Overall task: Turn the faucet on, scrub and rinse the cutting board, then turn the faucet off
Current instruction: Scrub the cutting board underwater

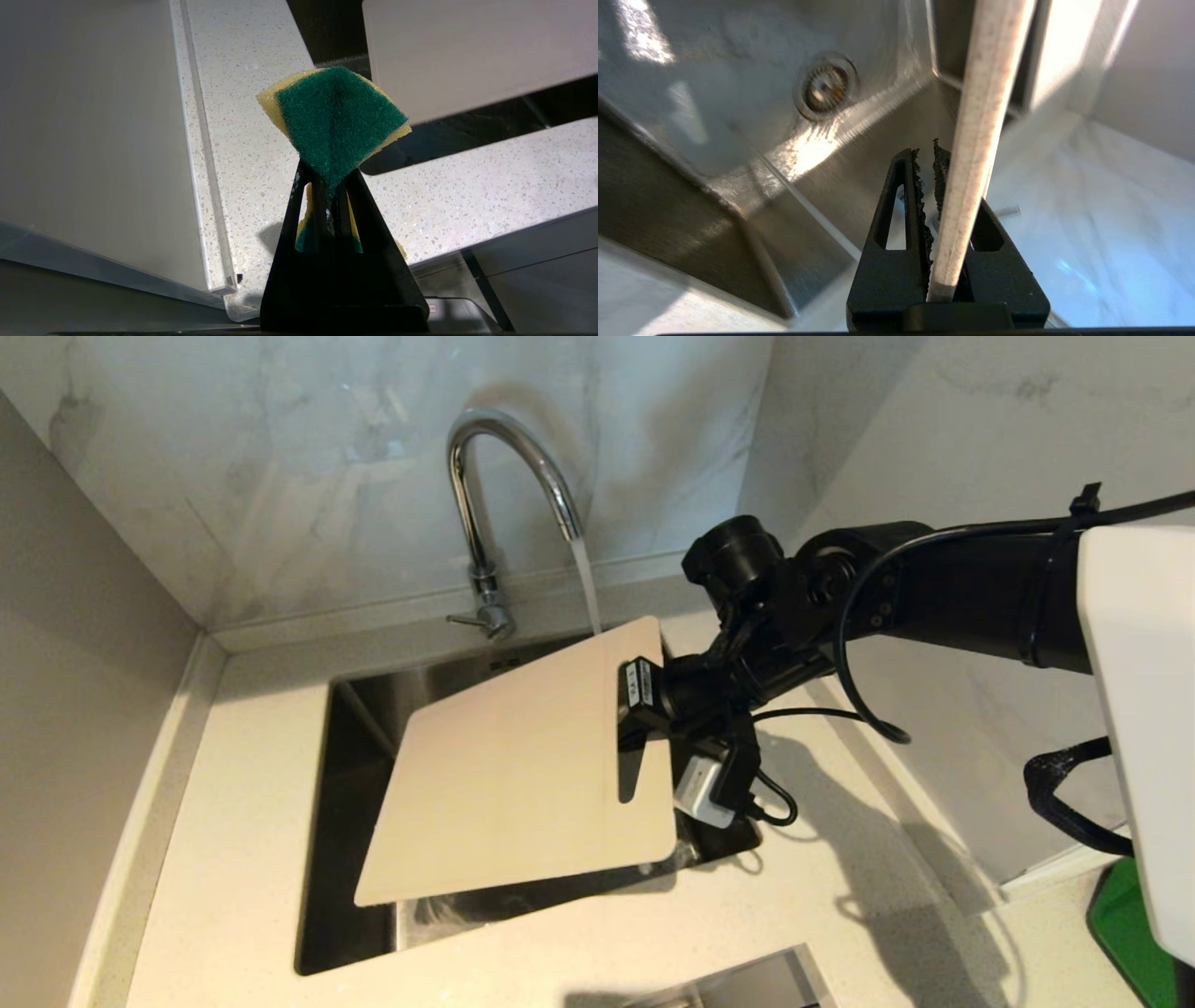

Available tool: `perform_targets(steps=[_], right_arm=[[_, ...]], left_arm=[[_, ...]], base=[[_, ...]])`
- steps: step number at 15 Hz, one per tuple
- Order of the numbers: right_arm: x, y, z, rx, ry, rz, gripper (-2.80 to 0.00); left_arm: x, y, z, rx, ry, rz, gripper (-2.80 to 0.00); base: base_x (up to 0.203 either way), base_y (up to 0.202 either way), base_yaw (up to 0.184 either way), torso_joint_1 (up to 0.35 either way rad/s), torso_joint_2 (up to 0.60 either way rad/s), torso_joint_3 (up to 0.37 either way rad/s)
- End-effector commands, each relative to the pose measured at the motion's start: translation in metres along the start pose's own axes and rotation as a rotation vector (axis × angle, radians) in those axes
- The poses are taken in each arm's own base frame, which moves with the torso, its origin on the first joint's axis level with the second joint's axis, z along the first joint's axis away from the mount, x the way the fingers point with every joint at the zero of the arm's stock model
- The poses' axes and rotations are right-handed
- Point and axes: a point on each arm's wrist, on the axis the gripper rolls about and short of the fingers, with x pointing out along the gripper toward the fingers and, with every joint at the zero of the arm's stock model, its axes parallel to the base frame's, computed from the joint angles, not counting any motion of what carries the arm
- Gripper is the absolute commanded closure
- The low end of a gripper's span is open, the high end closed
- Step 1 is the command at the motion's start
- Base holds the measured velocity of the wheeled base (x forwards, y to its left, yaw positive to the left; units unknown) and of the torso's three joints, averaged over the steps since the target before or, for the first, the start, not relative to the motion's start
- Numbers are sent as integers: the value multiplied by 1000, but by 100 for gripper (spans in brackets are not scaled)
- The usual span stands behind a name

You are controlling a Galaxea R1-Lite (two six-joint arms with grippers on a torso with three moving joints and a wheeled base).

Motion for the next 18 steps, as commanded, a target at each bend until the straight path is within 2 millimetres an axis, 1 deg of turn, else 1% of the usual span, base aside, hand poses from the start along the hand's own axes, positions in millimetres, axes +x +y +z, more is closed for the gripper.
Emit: perform_targets(steps=[1,10,18], right_arm=[[2,14,-5,-1,0,17,0],[-7,35,-20,-12,61,16,0],[-8,38,-28,-35,114,-25,0]], left_arm=[[0,0,0,0,2,1,0],[0,0,0,0,1,1,0],[0,0,0,0,0,1,0]], base=[[0,0,0,0,0,0],[0,0,0,0,0,0],[0,0,0,0,0,0]])
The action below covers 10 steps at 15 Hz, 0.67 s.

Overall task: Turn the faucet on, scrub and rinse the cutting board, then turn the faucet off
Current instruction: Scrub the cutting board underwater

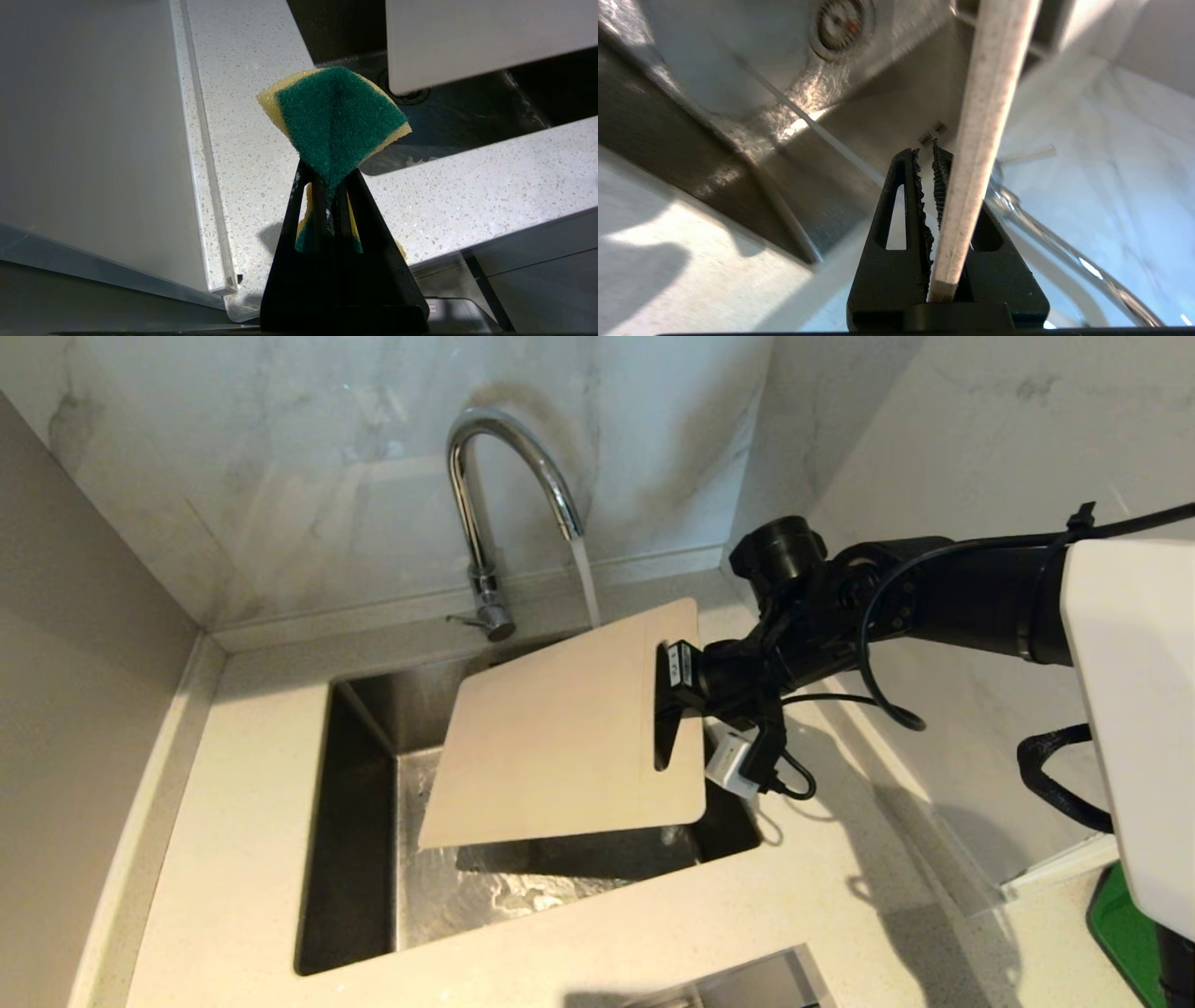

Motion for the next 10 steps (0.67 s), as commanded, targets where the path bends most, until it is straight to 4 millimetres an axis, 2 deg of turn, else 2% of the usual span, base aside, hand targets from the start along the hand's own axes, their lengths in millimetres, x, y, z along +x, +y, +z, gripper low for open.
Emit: perform_targets(steps=[1,10], right_arm=[[4,2,-1,-15,-2,-21,0],[27,17,-3,-5,-7,-24,0]], left_arm=[[0,0,0,-1,2,1,0],[0,0,0,-1,2,1,0]], base=[[0,0,0,0,0,0],[0,0,0,0,0,0]])
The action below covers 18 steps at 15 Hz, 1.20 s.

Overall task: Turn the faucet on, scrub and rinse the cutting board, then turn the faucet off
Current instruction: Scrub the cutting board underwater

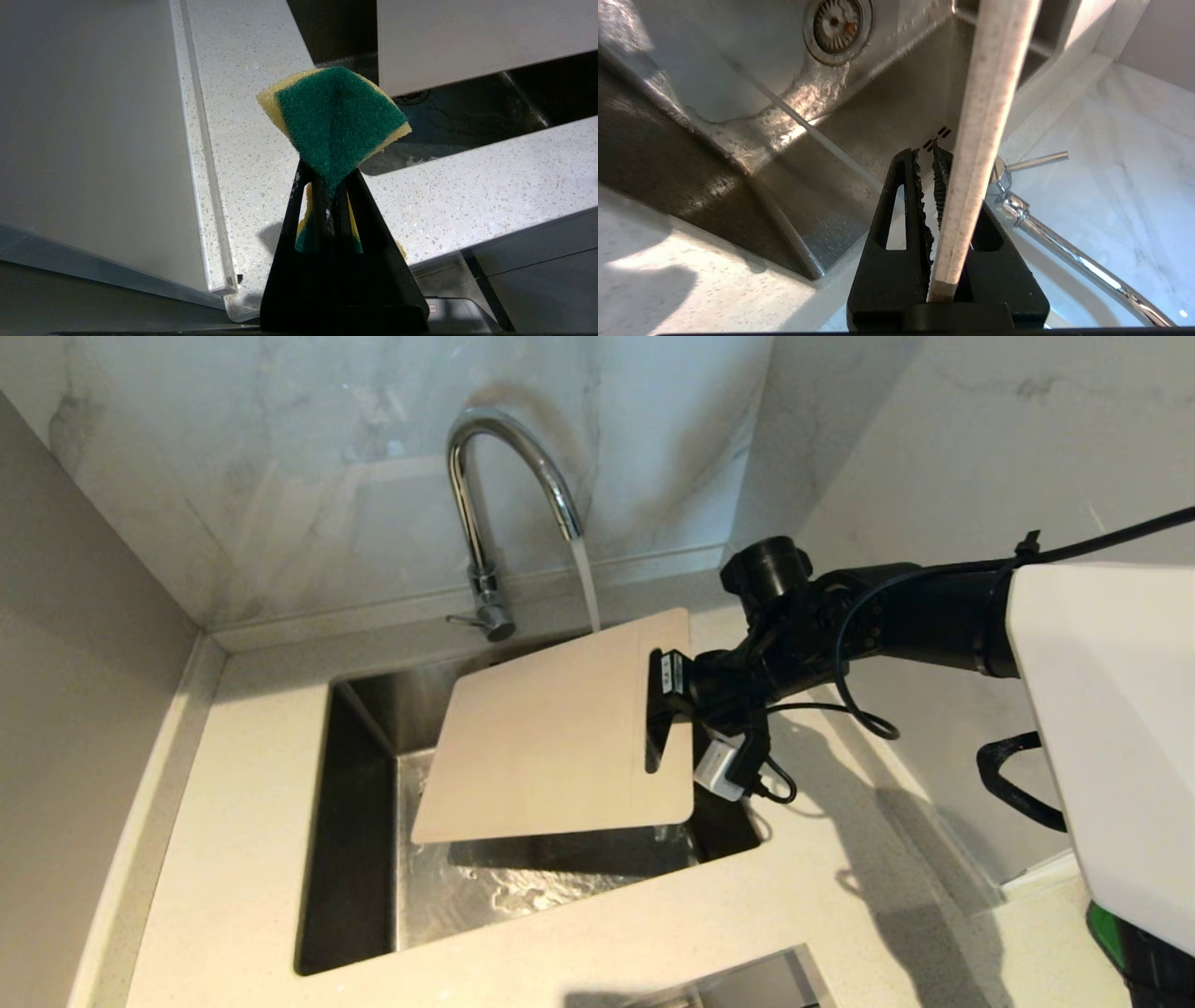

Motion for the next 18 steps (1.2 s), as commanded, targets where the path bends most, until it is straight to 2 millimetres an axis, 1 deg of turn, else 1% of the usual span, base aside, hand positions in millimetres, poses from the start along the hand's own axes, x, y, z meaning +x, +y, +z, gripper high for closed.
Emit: perform_targets(steps=[1,4,6,15,18], right_arm=[[7,5,1,-7,-12,1,0],[8,7,1,-4,-12,3,0],[11,12,0,4,-14,9,0],[13,19,-10,-9,53,-8,0],[18,23,-11,-11,61,-10,0]], left_arm=[[0,0,0,-1,1,1,0],[0,0,0,0,2,1,0],[0,0,0,0,2,1,0],[0,0,0,-1,2,1,0],[0,0,0,0,1,1,0]], base=[[0,0,0,0,0,0],[0,0,0,0,0,0],[0,0,0,0,0,0],[0,0,0,0,0,0],[0,0,0,0,0,0]])
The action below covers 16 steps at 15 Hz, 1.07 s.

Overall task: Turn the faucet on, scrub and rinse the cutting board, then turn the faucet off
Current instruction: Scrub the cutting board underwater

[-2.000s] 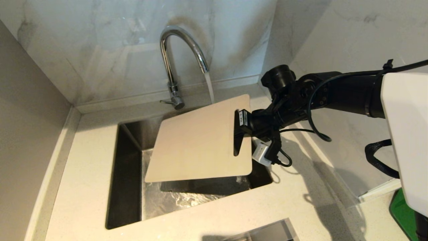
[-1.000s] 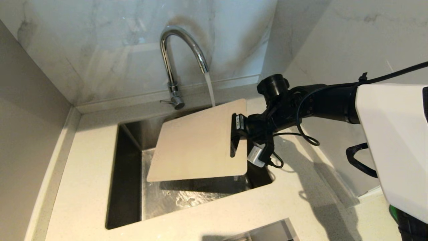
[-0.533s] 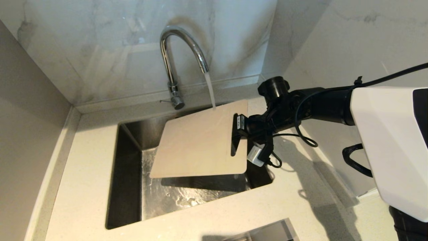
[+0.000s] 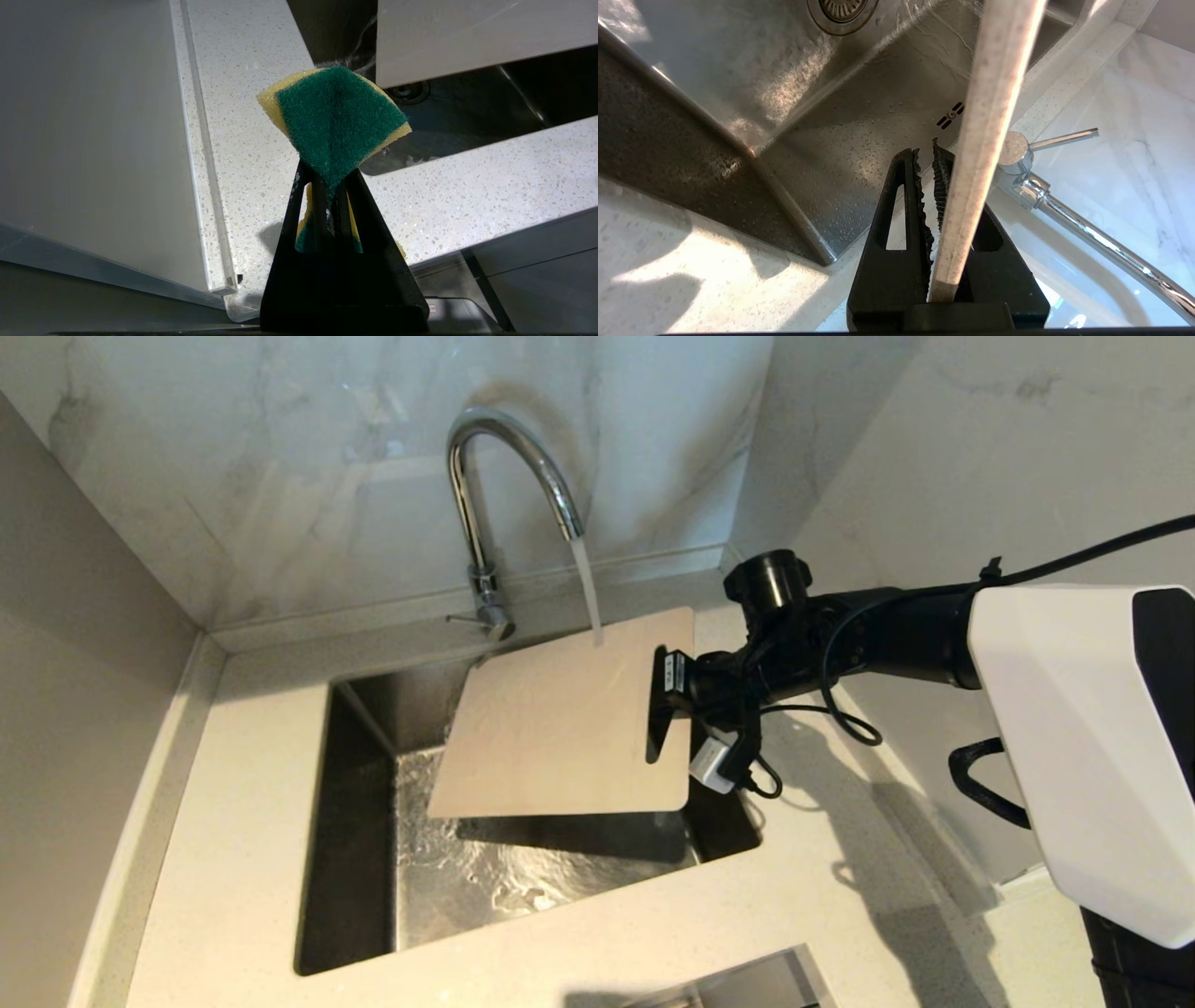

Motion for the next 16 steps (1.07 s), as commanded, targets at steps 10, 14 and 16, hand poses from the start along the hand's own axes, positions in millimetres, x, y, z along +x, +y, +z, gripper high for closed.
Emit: perform_targets(steps=[10,14,16], right_arm=[[12,8,1,-17,1,-5,0],[15,7,-2,-30,14,-52,0],[17,5,-1,-34,12,-58,0]], left_arm=[[0,0,0,-1,2,1,0],[0,0,0,-1,2,1,0],[0,0,0,-1,1,1,0]], base=[[0,0,0,0,0,0],[0,0,0,0,0,0],[0,0,0,0,0,0]])
